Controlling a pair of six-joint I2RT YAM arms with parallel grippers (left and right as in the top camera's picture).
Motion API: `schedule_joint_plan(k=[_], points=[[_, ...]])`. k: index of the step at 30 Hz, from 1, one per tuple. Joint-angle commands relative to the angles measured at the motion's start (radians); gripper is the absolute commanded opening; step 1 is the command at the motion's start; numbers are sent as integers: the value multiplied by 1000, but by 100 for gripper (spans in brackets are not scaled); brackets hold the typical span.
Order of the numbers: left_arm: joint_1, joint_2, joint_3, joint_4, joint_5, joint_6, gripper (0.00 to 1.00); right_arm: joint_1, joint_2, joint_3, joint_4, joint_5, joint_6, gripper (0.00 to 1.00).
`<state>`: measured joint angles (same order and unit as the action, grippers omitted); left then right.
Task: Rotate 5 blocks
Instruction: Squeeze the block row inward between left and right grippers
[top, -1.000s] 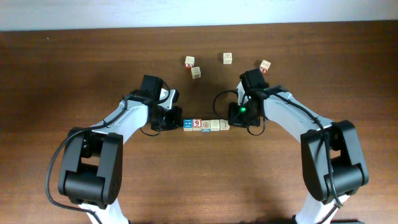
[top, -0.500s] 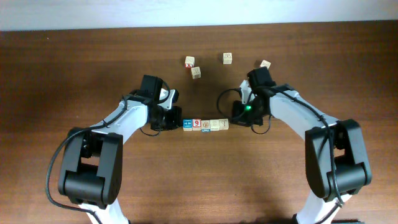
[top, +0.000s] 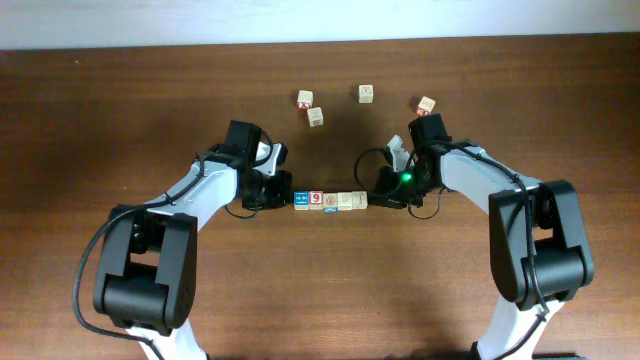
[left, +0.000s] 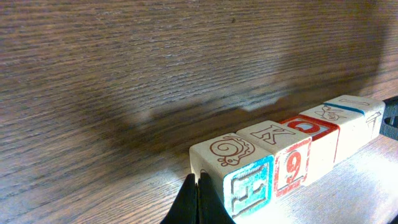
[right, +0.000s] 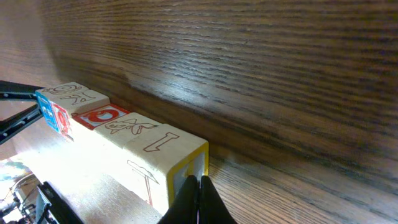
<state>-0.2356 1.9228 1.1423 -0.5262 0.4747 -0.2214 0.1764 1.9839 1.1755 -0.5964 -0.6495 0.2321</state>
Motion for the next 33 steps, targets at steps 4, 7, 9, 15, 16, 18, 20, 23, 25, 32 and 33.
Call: schedule_joint_plan(k=[4, 7, 9, 15, 16, 18, 20, 23, 25, 32, 33], points=[[-4, 7, 14, 3, 18, -2, 0, 1, 9, -10, 10, -50, -19, 4], [-4, 7, 14, 3, 18, -2, 0, 1, 9, -10, 10, -51, -19, 4], [-4, 7, 14, 3, 18, -2, 0, 1, 9, -10, 10, -63, -34, 4], [-4, 7, 14, 3, 18, -2, 0, 1, 9, -10, 10, -75, -42, 4], [-2, 7, 15, 2, 6, -3, 0, 1, 9, -10, 10, -72, -42, 4], [12, 7, 15, 1, -12, -31, 0, 1, 9, -10, 10, -72, -42, 4], [37, 7, 15, -9, -32, -57, 0, 1, 9, -10, 10, -69, -42, 4], [50, 7, 15, -13, -39, -59, 0, 1, 9, -10, 10, -68, -41, 4], [50, 7, 15, -13, -38, -59, 0, 1, 9, -10, 10, -61, -41, 4], [50, 7, 19, -13, 50, -54, 0, 1, 9, -10, 10, -57, -41, 4], [50, 7, 19, -13, 53, -54, 0, 1, 9, -10, 10, -57, -41, 4]])
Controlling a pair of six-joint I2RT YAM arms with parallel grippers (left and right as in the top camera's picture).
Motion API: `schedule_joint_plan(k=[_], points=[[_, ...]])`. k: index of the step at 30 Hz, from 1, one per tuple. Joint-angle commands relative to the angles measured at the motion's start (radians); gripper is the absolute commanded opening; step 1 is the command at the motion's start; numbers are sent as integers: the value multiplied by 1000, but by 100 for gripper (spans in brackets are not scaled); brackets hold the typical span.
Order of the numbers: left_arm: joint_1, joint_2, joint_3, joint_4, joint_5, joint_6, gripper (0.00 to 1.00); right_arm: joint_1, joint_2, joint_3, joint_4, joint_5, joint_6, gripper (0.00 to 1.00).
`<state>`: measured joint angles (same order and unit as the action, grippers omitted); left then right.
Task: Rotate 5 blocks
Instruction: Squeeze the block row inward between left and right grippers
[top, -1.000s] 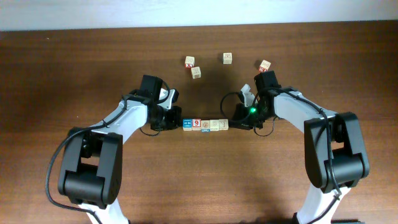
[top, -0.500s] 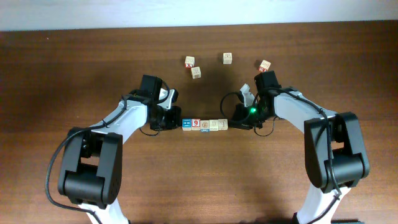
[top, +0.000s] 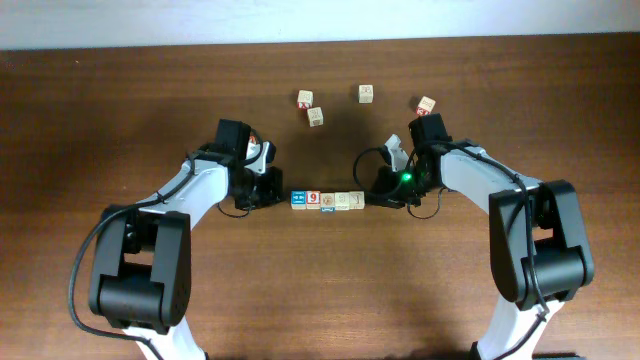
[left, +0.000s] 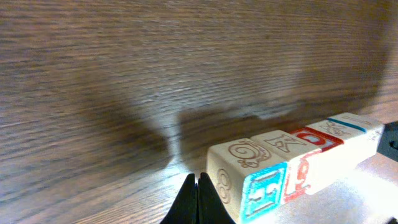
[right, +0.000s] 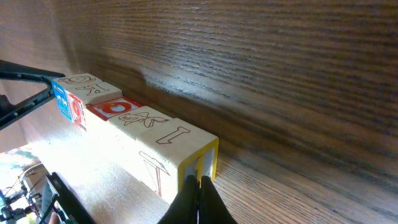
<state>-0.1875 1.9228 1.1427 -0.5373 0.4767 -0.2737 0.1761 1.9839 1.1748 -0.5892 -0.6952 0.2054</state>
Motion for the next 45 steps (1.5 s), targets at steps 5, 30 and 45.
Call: schedule_joint_plan(k=[5, 30, 45], points=[[2, 7, 19, -2, 85, 6, 0, 1, 9, -9, 3, -11, -14, 4], [1, 7, 19, 7, 103, 6, 0, 21, 8, -9, 22, -71, -27, 4], [1, 7, 19, 13, 104, 6, 0, 21, -55, -8, 18, -125, -41, 4]])
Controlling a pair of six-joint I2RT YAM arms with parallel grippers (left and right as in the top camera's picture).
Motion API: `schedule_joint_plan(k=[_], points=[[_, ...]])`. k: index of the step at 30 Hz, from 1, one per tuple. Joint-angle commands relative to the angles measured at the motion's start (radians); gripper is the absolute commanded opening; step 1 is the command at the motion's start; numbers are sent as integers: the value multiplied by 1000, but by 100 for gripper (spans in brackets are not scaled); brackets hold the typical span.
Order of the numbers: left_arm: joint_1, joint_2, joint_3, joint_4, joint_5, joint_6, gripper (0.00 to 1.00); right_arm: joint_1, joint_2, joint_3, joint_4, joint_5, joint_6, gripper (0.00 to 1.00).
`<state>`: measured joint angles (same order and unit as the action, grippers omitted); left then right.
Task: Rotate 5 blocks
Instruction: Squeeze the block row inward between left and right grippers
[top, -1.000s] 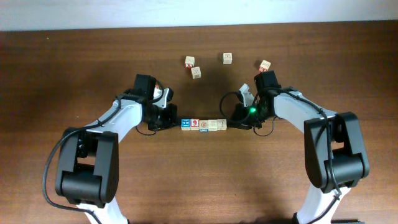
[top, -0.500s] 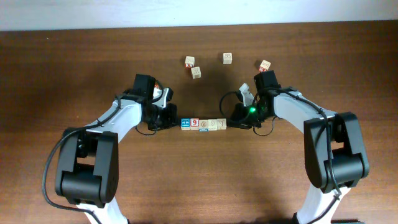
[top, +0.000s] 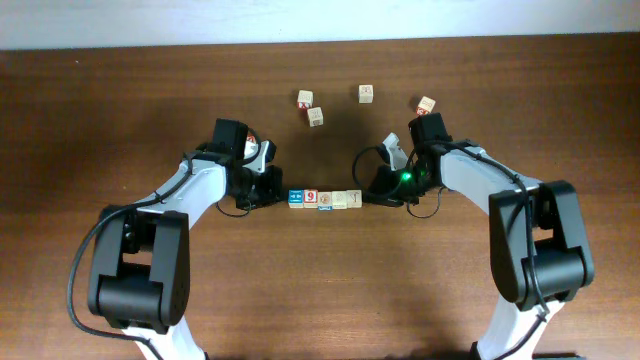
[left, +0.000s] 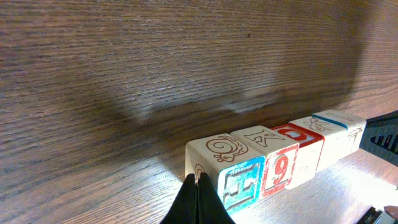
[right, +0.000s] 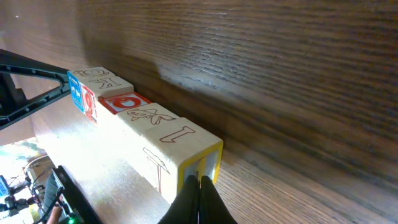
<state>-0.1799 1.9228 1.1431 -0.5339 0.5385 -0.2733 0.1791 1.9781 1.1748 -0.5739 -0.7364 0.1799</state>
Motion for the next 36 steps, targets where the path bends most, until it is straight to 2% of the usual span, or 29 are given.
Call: schedule_joint_plan(k=[1, 23, 36], points=[[-7, 7, 18, 10, 42, 5, 0, 19, -51, -8, 2, -92, -16, 4], [-7, 7, 18, 10, 42, 5, 0, 82, -76, 71, -58, -64, -19, 4], [-7, 7, 18, 10, 42, 5, 0, 169, -87, 152, -95, -27, -18, 4]])
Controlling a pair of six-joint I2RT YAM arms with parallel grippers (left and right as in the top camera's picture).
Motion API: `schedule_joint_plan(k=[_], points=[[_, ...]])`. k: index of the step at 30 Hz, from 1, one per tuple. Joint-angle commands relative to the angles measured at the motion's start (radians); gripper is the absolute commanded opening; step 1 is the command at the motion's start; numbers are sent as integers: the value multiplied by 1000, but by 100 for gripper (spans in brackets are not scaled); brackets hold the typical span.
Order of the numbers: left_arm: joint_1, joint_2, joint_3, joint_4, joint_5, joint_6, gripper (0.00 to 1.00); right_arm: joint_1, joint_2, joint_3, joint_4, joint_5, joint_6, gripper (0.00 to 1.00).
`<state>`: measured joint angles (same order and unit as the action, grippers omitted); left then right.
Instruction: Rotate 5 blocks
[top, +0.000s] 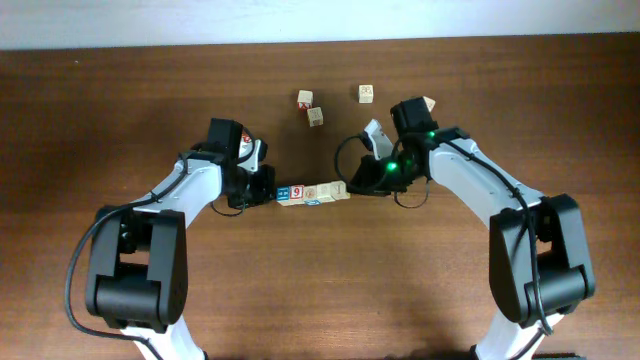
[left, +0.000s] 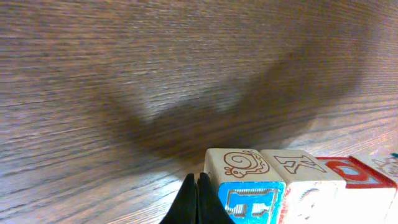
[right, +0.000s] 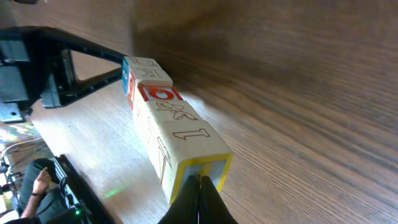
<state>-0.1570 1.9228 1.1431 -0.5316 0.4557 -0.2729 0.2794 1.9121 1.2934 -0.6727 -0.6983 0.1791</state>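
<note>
A row of several wooden letter blocks (top: 313, 191) lies mid-table, its right end a little farther back than its left. My left gripper (top: 268, 192) is shut, its tips (left: 197, 199) against the end block with a snail on top and a blue front (left: 239, 165). My right gripper (top: 355, 186) is shut too, its tips (right: 199, 196) pressed on the yellow-framed end face of the last block (right: 199, 146). The row sits squeezed between the two grippers.
Loose blocks lie behind the row: one (top: 305, 98), another (top: 315, 116), a third (top: 366, 93) and one (top: 427, 104) just behind my right arm. The table's far edge meets a white wall (top: 320, 20).
The row has shifted left and toward the back and is now slightly turned, right end farther back. My right gripper has moved back and left with it; the left one sits a little farther left.
The row lay straight between both shut grippers, near the table's middle. At each later moment it stood slightly farther left, still straight, the grippers at its ends. Now it is farther back and tilted, right end rearward.
</note>
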Motion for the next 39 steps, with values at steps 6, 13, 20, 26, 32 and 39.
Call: schedule_joint_plan(k=[6, 13, 20, 26, 32, 39], points=[[-30, 7, 18, 7, 124, 5, 0, 103, -21, 62, 2, -60, -14, 4], [-30, 7, 18, 7, 124, 5, 0, 121, -21, 72, -1, -50, -6, 4], [-30, 7, 18, 7, 124, 5, 0, 150, -21, 80, 13, -49, 5, 4], [-30, 7, 18, 8, 124, 5, 0, 153, -21, 85, 16, -49, 13, 4], [-30, 7, 18, 7, 124, 5, 0, 174, -21, 87, 42, -46, 29, 4], [-30, 7, 18, 7, 124, 5, 0, 194, -21, 87, 63, -23, 47, 4]])
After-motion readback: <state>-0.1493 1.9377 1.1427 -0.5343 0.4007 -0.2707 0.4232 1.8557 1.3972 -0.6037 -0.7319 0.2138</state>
